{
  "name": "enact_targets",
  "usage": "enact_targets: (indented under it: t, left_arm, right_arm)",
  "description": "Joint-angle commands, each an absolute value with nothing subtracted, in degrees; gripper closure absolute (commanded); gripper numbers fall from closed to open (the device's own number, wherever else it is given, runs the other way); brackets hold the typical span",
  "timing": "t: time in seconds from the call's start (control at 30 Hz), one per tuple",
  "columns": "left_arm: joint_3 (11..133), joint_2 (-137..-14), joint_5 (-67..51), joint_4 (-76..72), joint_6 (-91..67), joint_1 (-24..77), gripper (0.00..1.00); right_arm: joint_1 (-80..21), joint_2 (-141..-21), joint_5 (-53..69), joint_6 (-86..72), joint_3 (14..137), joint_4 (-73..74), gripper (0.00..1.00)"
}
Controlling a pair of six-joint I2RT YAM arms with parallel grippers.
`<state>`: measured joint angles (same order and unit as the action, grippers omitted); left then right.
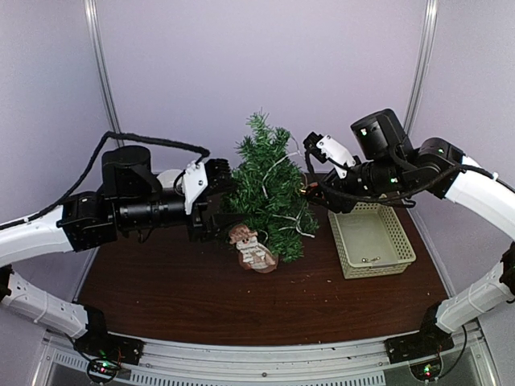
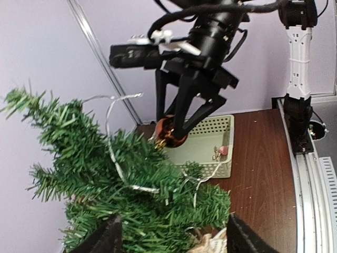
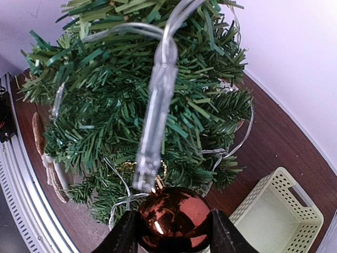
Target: Decorate the small christmas tree
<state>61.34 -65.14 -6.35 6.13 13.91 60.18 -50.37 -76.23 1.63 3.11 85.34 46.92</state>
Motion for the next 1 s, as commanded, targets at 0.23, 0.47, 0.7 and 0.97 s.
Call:
enact_targets:
  t: [0.23, 0.47, 0.7, 0.97]
  left_arm:
    - [74.3, -77.5, 3.4, 8.9, 37.5, 69.4, 0.72]
    - [81.9, -85.9, 8.8, 10.4, 40.4, 70.1, 0.78]
    - [85.0, -89.4, 13.8, 11.5, 40.5, 70.1, 0.77]
    - [89.2, -93.5, 17.7, 13.7, 41.0, 69.9, 0.78]
  right_arm:
    - [-50.2, -76.2, 1.4, 3.5, 85.7, 45.8, 0.58]
    - [-50.2, -76.4, 1.2, 3.9, 85.9, 45.8, 0.58]
    - [-50.1, -76.0, 1.5, 4.0, 85.9, 45.5, 0.58]
    - [-50.0, -75.8, 1.6, 4.2, 85.6, 45.3, 0.58]
